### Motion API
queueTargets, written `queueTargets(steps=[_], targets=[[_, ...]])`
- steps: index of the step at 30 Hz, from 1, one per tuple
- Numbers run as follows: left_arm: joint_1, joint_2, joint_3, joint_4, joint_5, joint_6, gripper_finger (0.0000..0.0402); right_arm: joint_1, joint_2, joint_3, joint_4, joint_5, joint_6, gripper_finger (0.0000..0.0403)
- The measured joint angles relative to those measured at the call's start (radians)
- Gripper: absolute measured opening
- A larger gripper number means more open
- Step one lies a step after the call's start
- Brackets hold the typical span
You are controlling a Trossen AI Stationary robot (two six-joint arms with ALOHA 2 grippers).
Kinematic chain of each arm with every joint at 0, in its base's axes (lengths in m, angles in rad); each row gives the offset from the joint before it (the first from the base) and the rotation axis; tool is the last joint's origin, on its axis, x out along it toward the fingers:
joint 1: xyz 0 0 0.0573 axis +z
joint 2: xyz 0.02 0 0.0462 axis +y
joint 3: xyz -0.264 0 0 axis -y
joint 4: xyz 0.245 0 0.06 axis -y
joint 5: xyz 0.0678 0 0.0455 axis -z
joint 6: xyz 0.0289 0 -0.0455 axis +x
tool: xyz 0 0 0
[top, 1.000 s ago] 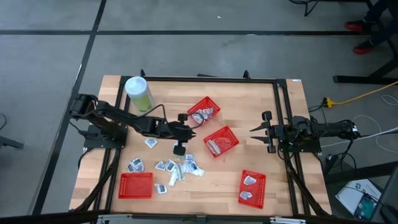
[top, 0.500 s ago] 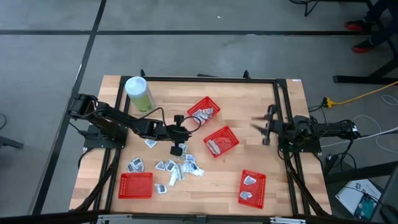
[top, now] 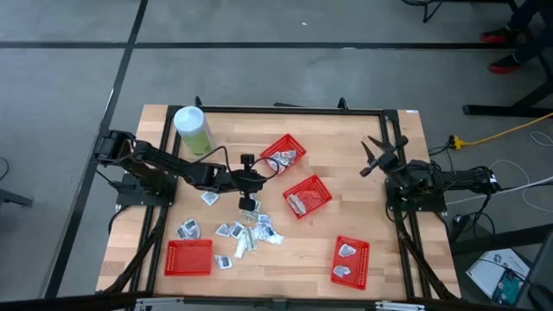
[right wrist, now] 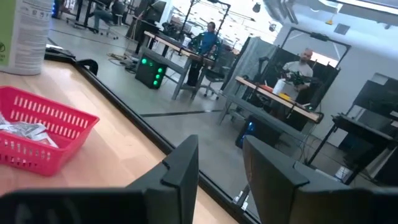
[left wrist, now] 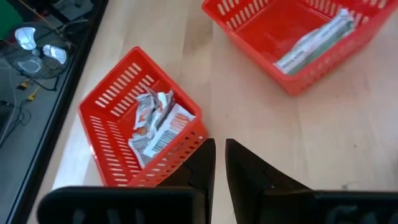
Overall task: Pick & Place First Aid Supplies
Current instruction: Put the gray towelette pad into the red container
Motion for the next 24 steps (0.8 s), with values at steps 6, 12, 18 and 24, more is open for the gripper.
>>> queueTargets(steps=[6, 12, 18, 24], targets=[[0.019, -0.001, 0.000, -0.008, 0.000, -0.015, 0.0031, 0.000, 0.000, 0.000, 0.000, 0.001, 0.002, 0.0126], [-0.006, -0.035, 0.000, -0.109, 0.006, -0.089, 0.0031, 0.000, 0.000, 0.000, 0.000, -0.001, -0.156, 0.0126], [-0.017, -0.131, 0.000, -0.180, 0.007, -0.161, 0.0031, 0.000, 0.000, 0.000, -0.003, -0.006, -0.181, 0.0126], [-0.017, -0.196, 0.000, -0.216, 0.008, -0.209, 0.0031, 0.000, 0.000, 0.000, -0.003, -0.010, -0.142, 0.0126]])
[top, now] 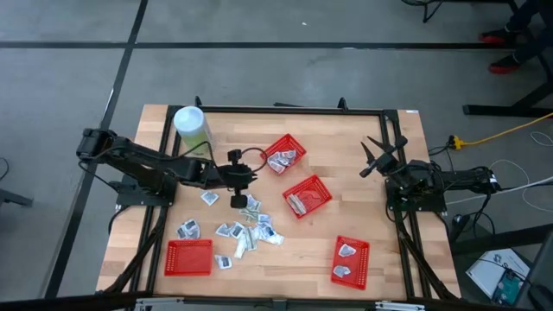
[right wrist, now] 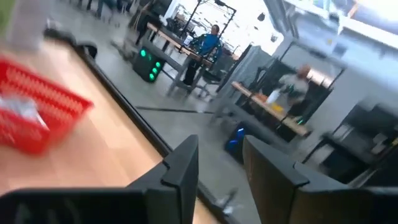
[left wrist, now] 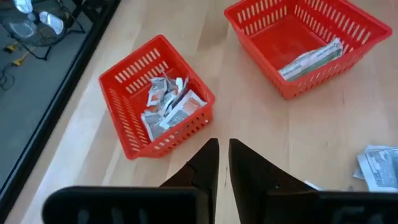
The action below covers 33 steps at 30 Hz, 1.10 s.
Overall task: Pick & Place First Aid Supplies
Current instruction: Put the gray towelette pad into the red container
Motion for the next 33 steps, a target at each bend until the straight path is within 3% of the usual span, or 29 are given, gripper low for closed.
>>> queueTargets(steps=[6, 11, 19, 26, 33], targets=[[0.000, -0.016, 0.000, -0.047, 0.093, -0.064, 0.0031, 0.000, 0.008, -0.001, -0.018, -0.088, 0.303, 0.0126], [0.000, -0.016, 0.000, -0.108, 0.192, -0.101, 0.0031, 0.000, 0.034, 0.005, -0.016, -0.314, 0.341, 0.0126], [0.000, -0.016, 0.000, -0.175, 0.239, -0.127, 0.0031, 0.000, 0.100, 0.042, -0.145, -0.645, 0.488, 0.0126], [0.000, -0.016, 0.000, -0.189, 0.240, -0.152, 0.0031, 0.000, 0.166, 0.044, -0.157, -0.732, 0.606, 0.0126], [0.000, -0.016, 0.000, -0.189, 0.287, -0.162, 0.0031, 0.000, 0.181, 0.044, -0.151, -0.666, 0.660, 0.0126]])
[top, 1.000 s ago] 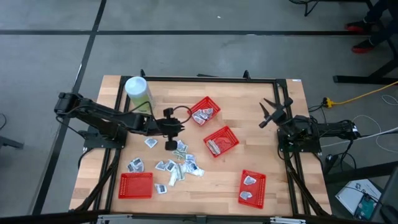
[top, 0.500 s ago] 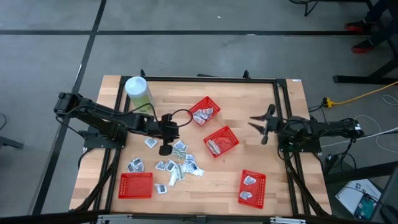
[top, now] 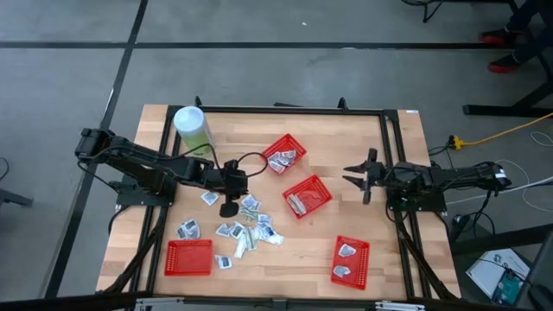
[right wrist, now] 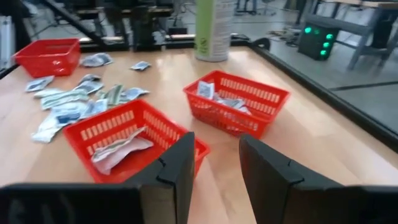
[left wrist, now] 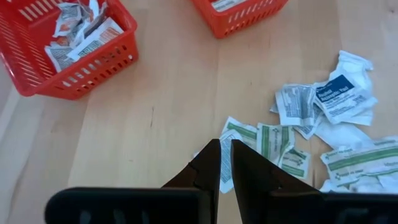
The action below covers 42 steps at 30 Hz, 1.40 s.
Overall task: Pick & Place First Aid Supplies
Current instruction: Put the gray towelette pad into the red container
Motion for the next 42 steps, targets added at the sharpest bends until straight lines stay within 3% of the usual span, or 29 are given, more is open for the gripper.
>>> queueTargets(steps=[5, 12, 20, 22, 26, 28, 37, 42], targets=[[0.000, 0.000, 0.000, 0.000, -0.001, 0.000, 0.0031, -0.030, 0.000, 0.000, 0.014, -0.005, 0.001, 0.0126], [0.000, 0.000, 0.000, 0.001, -0.002, 0.001, 0.0031, -0.192, -0.001, 0.000, 0.097, -0.246, -0.102, 0.0126], [0.000, 0.000, 0.000, 0.002, -0.003, 0.004, 0.0031, -0.384, 0.000, -0.037, 0.104, -0.329, -0.169, 0.0126], [0.000, 0.000, 0.000, 0.002, -0.003, 0.004, 0.0031, -0.428, 0.000, -0.043, 0.101, -0.404, -0.168, 0.0126], [0.000, 0.000, 0.001, 0.002, -0.003, 0.004, 0.0031, -0.523, 0.007, -0.042, 0.137, -0.677, -0.176, 0.0126], [0.003, 0.000, 0.001, 0.002, -0.003, 0.008, 0.0031, -0.583, 0.009, -0.034, 0.121, -0.759, -0.176, 0.0126], [0.007, 0.000, 0.001, 0.000, -0.006, 0.030, 0.0031, -0.841, 0.086, -0.017, 0.071, -1.003, -0.234, 0.0126], [0.021, 0.000, 0.001, 0.000, -0.006, 0.030, 0.0031, -0.888, 0.121, -0.017, 0.071, -1.026, -0.257, 0.0126]])
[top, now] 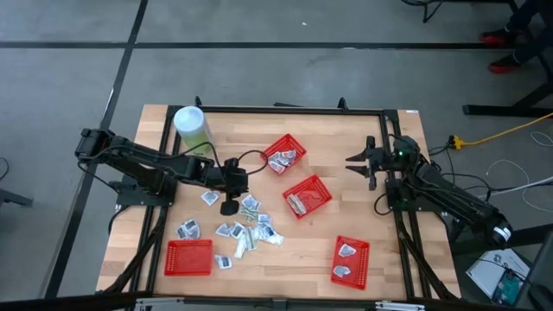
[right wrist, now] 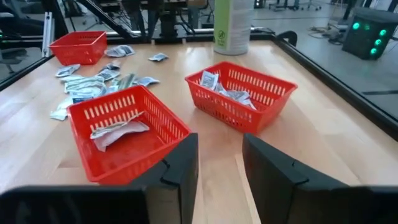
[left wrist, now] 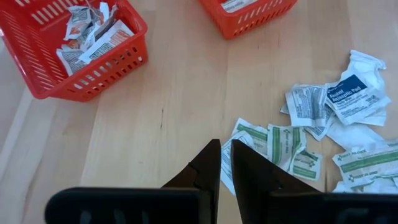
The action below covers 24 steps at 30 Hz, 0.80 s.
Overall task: Pick & Place First Aid Supplies
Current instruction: Put the gray towelette pad into the red container
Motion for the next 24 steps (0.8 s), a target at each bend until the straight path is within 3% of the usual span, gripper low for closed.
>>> queueTargets(steps=[24], targets=[[0.002, 0.000, 0.000, 0.002, -0.001, 0.000, 0.0031, 0.100, -0.001, 0.000, 0.009, 0.000, 0.001, 0.0126]])
